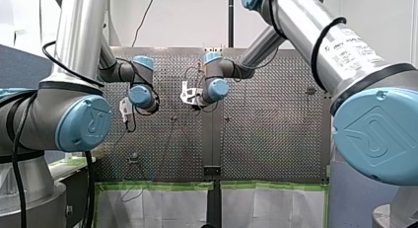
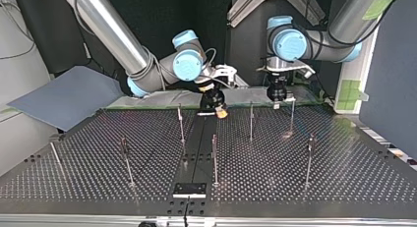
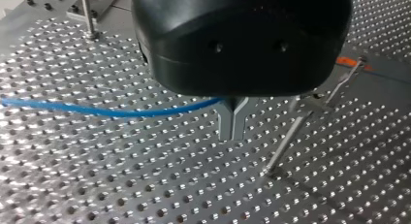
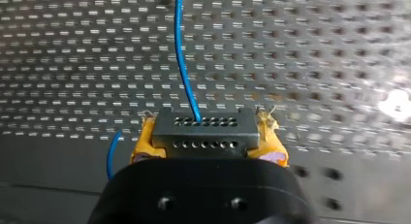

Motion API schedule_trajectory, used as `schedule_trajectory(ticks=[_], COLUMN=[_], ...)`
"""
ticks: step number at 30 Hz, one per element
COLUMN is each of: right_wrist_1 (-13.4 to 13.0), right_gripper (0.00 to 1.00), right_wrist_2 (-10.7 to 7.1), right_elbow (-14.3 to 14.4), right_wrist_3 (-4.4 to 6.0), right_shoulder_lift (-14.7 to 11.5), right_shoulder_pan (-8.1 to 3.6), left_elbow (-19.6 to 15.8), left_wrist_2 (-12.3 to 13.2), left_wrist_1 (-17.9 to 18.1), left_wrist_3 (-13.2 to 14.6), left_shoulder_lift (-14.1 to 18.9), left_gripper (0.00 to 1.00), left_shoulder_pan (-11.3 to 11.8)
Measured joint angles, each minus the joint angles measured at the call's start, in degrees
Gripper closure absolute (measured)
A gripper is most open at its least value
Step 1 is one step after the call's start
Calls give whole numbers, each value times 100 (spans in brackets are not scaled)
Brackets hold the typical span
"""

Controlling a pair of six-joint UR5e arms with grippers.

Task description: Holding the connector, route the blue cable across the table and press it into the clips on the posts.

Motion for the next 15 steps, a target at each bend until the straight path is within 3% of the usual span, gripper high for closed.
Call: schedule_trajectory(ticks=[6,15], right_wrist_1=[-21,-222], right_gripper=[100,100], right_wrist_2=[8,-1], right_elbow=[14,12], right_wrist_3=[6,54], right_shoulder_lift=[273,327], right_shoulder_pan=[-7,-108], left_elbow=[2,3], left_wrist_2=[127,136], left_wrist_1=[275,533], left_wrist_3=[-7,-85], left_shoulder_lift=[-340,-790], left_gripper=[100,100], left_shoulder_pan=[-22,7])
